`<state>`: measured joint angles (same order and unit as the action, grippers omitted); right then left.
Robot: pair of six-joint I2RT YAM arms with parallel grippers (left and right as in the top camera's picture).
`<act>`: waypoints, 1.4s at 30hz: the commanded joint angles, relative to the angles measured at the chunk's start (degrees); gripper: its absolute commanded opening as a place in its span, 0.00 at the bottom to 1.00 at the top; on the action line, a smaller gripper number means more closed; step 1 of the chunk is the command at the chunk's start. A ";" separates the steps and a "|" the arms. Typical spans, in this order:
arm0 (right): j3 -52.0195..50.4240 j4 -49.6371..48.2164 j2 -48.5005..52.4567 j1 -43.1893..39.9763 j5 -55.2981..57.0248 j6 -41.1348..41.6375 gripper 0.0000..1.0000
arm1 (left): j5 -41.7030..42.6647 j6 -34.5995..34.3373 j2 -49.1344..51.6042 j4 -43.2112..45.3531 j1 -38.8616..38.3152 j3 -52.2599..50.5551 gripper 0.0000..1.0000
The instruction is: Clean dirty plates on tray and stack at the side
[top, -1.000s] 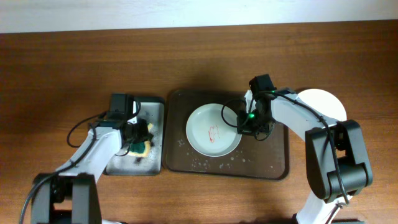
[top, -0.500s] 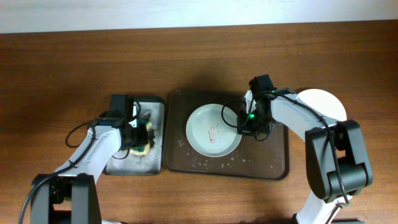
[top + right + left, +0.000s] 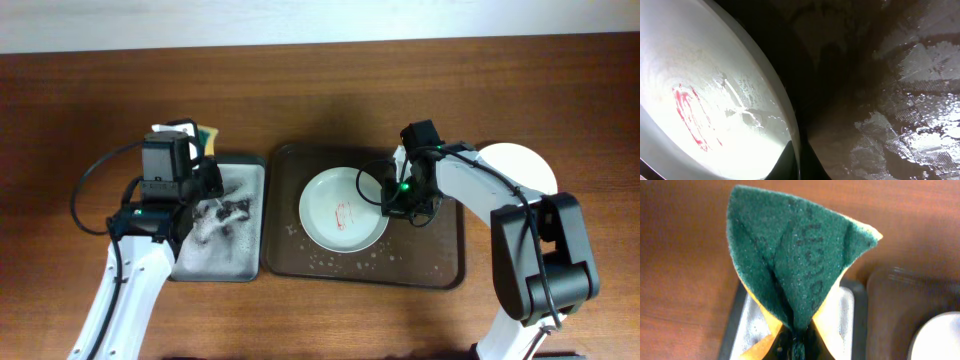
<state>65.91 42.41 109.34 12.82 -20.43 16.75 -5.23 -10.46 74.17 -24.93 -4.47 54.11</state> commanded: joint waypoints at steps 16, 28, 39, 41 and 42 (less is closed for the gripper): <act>-0.22 0.28 0.59 0.76 1.64 0.22 0.04 | 2.54 3.67 4.31 -7.56 -0.13 0.15 0.00; -0.22 0.68 0.59 6.34 -0.28 0.28 0.04 | 21.97 -13.88 15.06 -2.73 -19.34 3.58 0.00; -0.22 0.68 0.59 6.34 -0.26 0.26 0.04 | 0.04 -29.29 27.21 -6.23 -28.48 3.58 0.00; -0.22 0.70 0.59 6.34 -0.26 0.26 0.04 | -0.15 -26.91 25.77 -6.47 -27.56 3.80 0.00; -0.22 0.70 0.59 6.34 -0.09 0.26 0.04 | -0.02 -25.68 22.56 -6.43 -27.36 5.14 0.00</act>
<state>65.93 43.05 109.36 18.85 -21.71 16.75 1.13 -38.61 100.49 -30.33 -33.50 58.35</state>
